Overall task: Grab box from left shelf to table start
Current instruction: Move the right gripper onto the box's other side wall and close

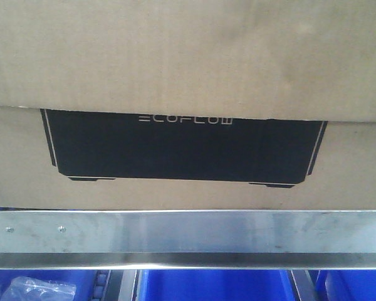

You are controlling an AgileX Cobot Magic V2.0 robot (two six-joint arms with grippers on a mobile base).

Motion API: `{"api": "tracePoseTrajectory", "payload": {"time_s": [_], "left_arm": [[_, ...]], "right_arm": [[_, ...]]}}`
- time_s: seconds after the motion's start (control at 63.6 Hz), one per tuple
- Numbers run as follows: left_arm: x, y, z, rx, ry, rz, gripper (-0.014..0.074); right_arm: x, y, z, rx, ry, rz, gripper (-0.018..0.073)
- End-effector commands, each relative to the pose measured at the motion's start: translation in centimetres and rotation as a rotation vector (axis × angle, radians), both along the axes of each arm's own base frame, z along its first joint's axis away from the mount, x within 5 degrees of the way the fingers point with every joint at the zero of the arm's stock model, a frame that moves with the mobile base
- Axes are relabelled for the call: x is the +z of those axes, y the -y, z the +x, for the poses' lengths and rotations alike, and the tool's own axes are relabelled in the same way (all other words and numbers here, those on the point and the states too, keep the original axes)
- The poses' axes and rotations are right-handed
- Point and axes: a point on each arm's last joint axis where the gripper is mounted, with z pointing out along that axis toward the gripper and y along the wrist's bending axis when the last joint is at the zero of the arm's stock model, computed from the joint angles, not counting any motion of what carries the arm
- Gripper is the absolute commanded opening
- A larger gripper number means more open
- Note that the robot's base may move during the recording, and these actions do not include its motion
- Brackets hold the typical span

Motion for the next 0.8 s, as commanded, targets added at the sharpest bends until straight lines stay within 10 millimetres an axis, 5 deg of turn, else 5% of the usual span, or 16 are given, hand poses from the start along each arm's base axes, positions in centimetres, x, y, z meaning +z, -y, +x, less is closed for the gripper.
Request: {"api": "tracePoseTrajectory", "payload": {"time_s": [0.0, 0.283, 0.566, 0.787], "left_arm": [[1.18, -0.12, -1.55, 0.005, -0.033, -0.034, -0.0012], [1.18, -0.12, -1.55, 0.005, -0.033, -0.034, -0.0012], [1.18, -0.12, -1.55, 0.005, -0.033, -0.034, -0.0012], [1.18, -0.12, -1.55, 0.005, -0.033, -0.034, -0.0012]], "right_arm": [[1.44, -0.1, -0.49, 0.005, 0.085, 0.003, 0.0508], [1.0, -0.5, -0.54, 0.018, 0.071, 0.003, 0.0505], [0.97, -0.67, -0.59, 0.025, 0.065, 0.002, 0.0319], [0.94, -0.67, -0.63, 0.026, 0.061, 0.002, 0.0308]]}}
